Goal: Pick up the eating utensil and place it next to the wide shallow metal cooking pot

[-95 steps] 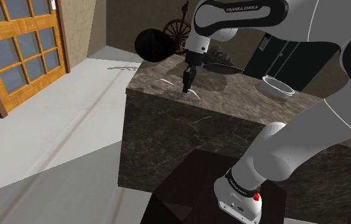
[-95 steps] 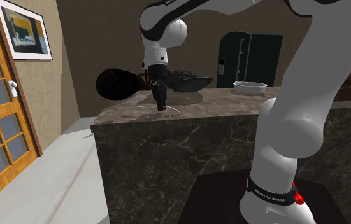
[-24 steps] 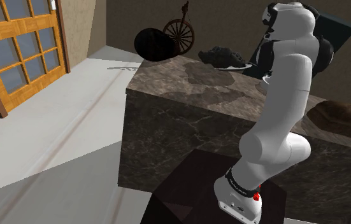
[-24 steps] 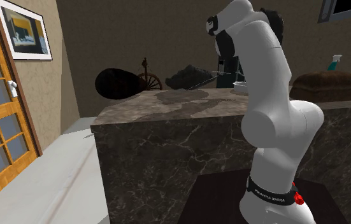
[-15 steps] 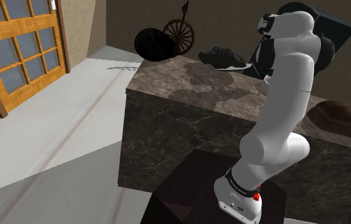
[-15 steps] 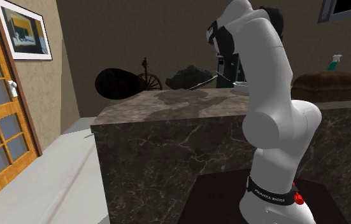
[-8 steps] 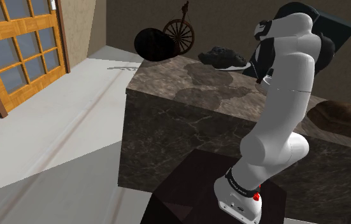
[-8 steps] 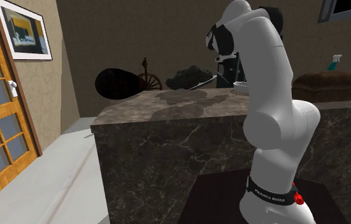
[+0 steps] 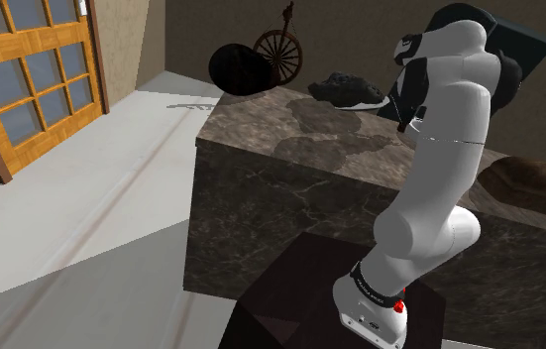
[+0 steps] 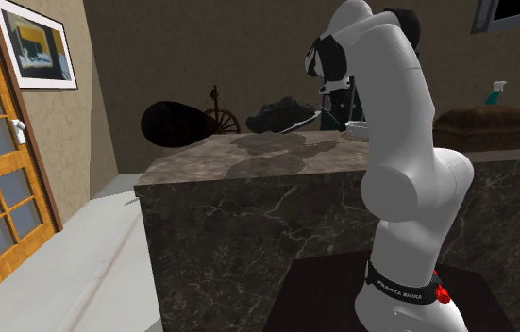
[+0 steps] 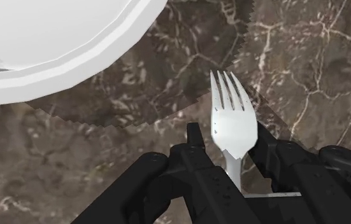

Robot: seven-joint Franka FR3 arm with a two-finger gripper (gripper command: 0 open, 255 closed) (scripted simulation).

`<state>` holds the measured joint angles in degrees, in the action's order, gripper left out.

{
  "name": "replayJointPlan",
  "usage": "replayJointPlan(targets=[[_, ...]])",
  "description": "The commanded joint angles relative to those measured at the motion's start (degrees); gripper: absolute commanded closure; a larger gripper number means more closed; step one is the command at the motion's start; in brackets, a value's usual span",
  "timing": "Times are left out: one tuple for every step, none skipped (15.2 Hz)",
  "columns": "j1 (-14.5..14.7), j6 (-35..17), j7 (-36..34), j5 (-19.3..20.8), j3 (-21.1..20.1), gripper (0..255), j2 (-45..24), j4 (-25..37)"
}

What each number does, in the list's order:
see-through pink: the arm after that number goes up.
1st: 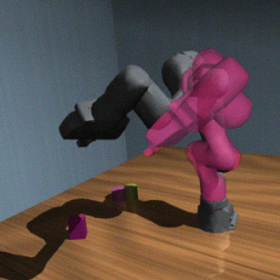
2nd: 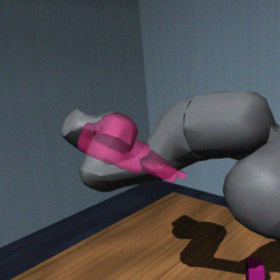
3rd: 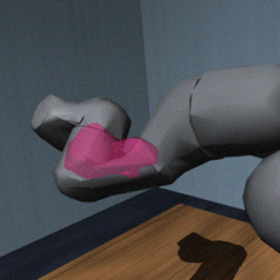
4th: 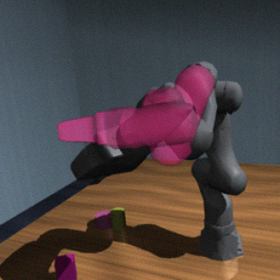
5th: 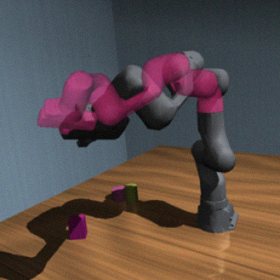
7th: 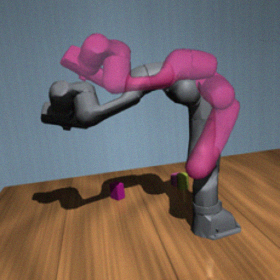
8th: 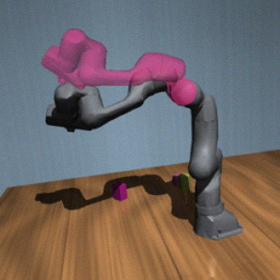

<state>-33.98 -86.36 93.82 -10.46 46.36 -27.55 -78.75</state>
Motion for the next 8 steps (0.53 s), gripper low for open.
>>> replayJointPlan(targets=[[-0.09,-0.3,0.07,-0.04,-0.11,255,-0.49,-0.37],[-0.11,-0.29,0.05,-0.08,-0.14,0,-0.55,-0.3],[-0.34,-0.07,0.09,-0.27,-0.23,0,-0.88,0.21],[-0.31,-0.01,0.08,-0.23,-0.2,0,-0.81,0.21],[-0.31,-0.01,0.07,-0.24,-0.21,0,-0.82,0.22],[-0.33,0.0,0.07,-0.25,-0.22,0,-0.84,0.26],[-0.09,-0.3,0.07,-0.05,-0.11,0,-0.49,-0.37],[-0.96,2.02,0.17,-0.44,-0.27,0,-1.28,2.74]])
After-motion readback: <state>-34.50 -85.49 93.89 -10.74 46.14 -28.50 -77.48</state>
